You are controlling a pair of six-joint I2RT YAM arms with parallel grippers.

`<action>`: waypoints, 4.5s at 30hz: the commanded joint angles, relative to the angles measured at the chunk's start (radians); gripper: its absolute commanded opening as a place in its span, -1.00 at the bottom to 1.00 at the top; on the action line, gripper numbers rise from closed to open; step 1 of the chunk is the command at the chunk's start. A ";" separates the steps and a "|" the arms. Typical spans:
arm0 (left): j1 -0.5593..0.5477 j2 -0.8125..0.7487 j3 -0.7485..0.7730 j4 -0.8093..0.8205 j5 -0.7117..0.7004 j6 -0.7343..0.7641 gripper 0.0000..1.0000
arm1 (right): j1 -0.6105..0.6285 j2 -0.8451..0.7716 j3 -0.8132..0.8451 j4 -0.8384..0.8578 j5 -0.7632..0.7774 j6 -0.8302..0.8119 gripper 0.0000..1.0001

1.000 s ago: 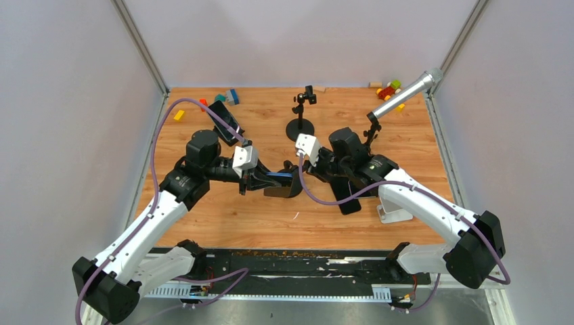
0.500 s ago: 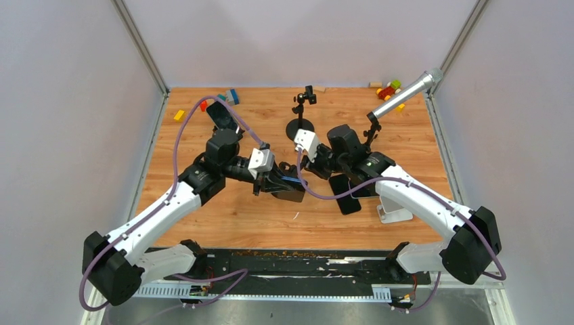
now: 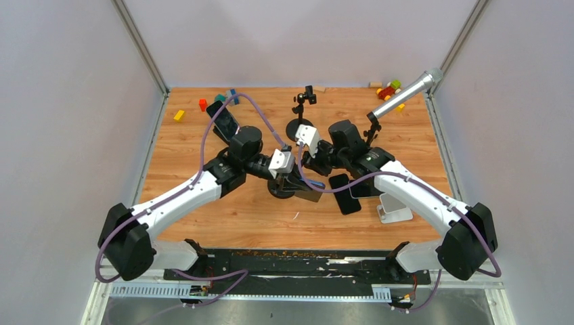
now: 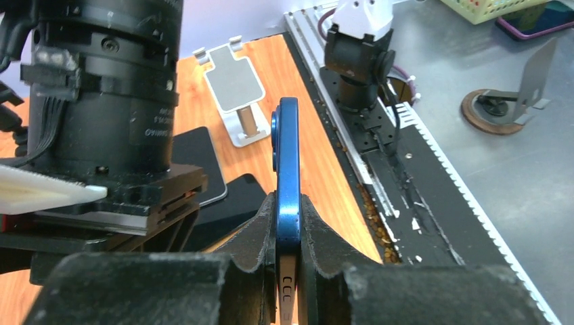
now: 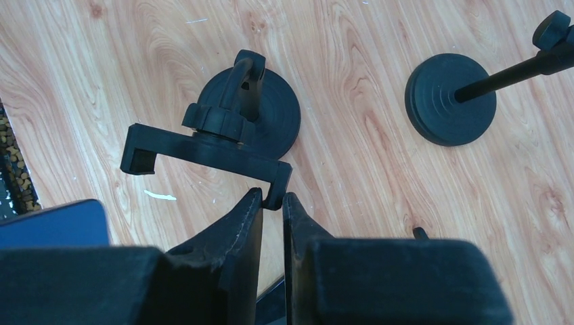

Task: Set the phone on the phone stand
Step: Install the phone on the phone stand.

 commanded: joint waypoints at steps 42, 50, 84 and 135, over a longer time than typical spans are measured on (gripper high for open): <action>0.087 0.031 -0.105 0.296 -0.137 0.024 -1.00 | -0.027 -0.020 0.027 0.006 -0.074 0.025 -1.00; 0.094 -0.021 -0.173 0.382 -0.218 -0.040 -1.00 | -0.033 -0.027 0.010 0.016 -0.047 0.034 -1.00; 0.118 -0.167 -0.365 0.468 -0.603 -0.183 -1.00 | -0.068 -0.047 -0.097 0.151 0.150 0.131 -1.00; 0.136 -0.163 -0.279 0.169 -1.107 -0.264 -1.00 | -0.143 -0.015 -0.083 0.162 0.168 0.187 -1.00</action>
